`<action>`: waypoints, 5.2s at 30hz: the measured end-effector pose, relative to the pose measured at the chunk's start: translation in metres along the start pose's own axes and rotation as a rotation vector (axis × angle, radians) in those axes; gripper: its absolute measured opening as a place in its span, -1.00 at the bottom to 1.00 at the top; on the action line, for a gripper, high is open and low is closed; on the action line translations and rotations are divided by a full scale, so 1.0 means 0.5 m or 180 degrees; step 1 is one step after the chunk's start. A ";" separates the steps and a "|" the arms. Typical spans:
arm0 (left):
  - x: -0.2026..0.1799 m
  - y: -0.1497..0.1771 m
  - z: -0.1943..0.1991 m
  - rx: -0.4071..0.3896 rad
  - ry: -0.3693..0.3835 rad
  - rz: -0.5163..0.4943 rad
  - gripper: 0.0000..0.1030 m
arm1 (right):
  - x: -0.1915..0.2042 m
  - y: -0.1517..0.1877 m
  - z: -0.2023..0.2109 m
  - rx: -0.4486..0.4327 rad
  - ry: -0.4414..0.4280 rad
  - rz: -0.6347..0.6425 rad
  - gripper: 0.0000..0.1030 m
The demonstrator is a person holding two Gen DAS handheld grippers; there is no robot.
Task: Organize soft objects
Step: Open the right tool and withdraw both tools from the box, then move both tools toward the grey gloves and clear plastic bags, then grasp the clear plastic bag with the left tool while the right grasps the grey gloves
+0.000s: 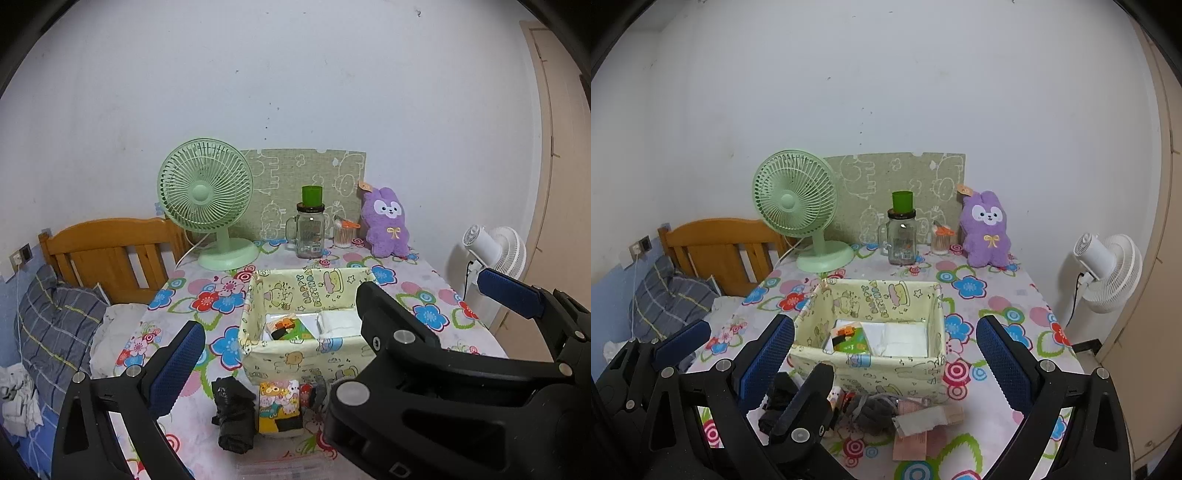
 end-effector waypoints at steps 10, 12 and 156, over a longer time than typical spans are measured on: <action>-0.016 0.036 0.007 0.0027 0.0073 0.0002 0.99 | -0.011 0.032 0.019 -0.0082 0.0067 -0.0002 0.95; -0.018 0.043 0.005 0.0036 0.0071 -0.0001 0.99 | -0.013 0.041 0.017 -0.0053 0.0059 -0.0012 0.94; -0.051 0.240 -0.201 0.1158 0.0516 0.0279 -0.80 | -0.062 0.247 -0.226 0.1127 0.0095 -0.0089 0.63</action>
Point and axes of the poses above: each gripper's, at about its wrist camera, not at the fingertips, and z roughly against the way its jaws point, x to its left, y to its underside, the point moved 4 cm from there along -z, roughly the way its jaws point, and after that the axes turned 11 degrees about -z, right-handed, at the moved point
